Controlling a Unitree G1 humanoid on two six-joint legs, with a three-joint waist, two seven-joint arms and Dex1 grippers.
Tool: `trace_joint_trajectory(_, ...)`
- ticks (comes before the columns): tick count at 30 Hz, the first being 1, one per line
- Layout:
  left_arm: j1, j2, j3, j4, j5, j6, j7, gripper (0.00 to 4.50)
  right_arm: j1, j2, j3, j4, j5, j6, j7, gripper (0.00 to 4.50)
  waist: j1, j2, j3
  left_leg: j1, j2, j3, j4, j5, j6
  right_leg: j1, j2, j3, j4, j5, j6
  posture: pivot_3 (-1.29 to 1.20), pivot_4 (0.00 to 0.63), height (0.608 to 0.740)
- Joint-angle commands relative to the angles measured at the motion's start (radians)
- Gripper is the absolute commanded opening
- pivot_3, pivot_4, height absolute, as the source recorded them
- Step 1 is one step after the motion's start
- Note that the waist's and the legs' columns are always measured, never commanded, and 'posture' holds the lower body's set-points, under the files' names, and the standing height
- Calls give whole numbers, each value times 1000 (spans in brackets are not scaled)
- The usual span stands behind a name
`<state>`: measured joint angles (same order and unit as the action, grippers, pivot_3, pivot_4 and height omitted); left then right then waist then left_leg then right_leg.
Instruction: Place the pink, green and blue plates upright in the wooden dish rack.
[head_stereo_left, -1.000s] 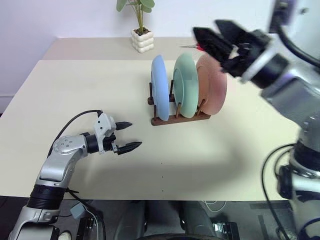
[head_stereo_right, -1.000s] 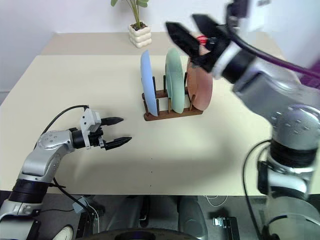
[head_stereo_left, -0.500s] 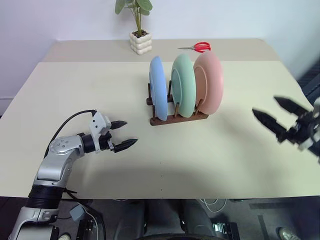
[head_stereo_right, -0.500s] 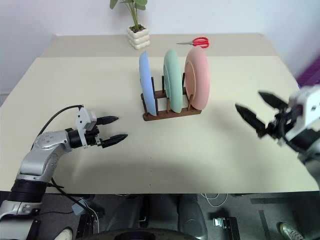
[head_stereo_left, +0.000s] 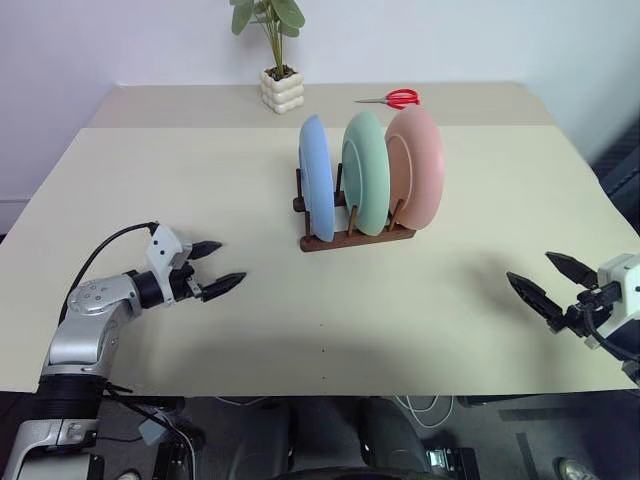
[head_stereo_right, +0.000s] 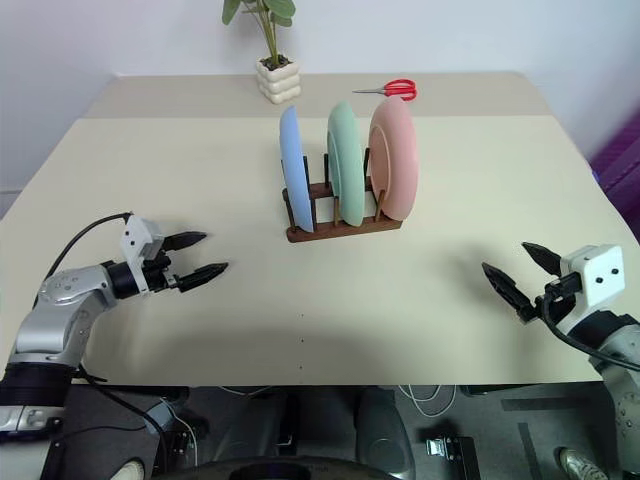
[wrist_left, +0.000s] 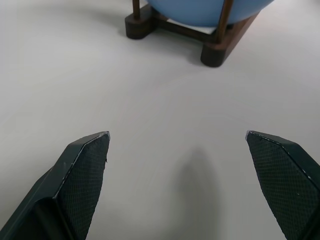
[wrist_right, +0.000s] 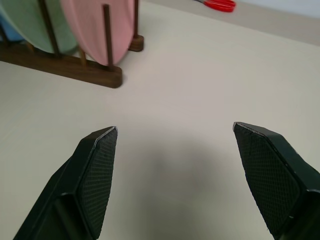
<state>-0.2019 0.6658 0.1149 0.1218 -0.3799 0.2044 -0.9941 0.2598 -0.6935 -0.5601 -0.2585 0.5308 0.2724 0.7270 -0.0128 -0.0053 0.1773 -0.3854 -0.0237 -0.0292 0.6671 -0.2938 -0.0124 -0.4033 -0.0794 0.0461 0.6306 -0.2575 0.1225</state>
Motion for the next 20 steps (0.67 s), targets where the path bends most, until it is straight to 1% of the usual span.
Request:
trace_joint_trajectory(1,7,-1,23,-50,-8,-7,16,4500,-29,4,-12,26,-8,-53,19,3763,0,0,0,0,0,0,0,0,0,0,0,0,0,0,0,0,150,740)
trace_joint_trajectory(8,36,-8,26,-119,-21,24,43,4500,-67,-18,-38,106,10,-67,65,3763,0,0,0,0,0,0,0,0,0,0,0,0,0,0,0,0,150,740)
trace_joint_trajectory(13,57,-17,27,-148,-27,38,55,4500,-75,-28,-45,141,-4,-81,78,3763,0,0,0,0,0,0,0,0,0,0,0,0,0,0,0,0,150,740)
trace_joint_trajectory(20,76,-23,24,-184,-37,59,72,4500,-74,-30,-60,137,6,-68,74,3763,0,0,0,0,0,0,0,0,0,0,0,0,0,0,0,0,150,740)
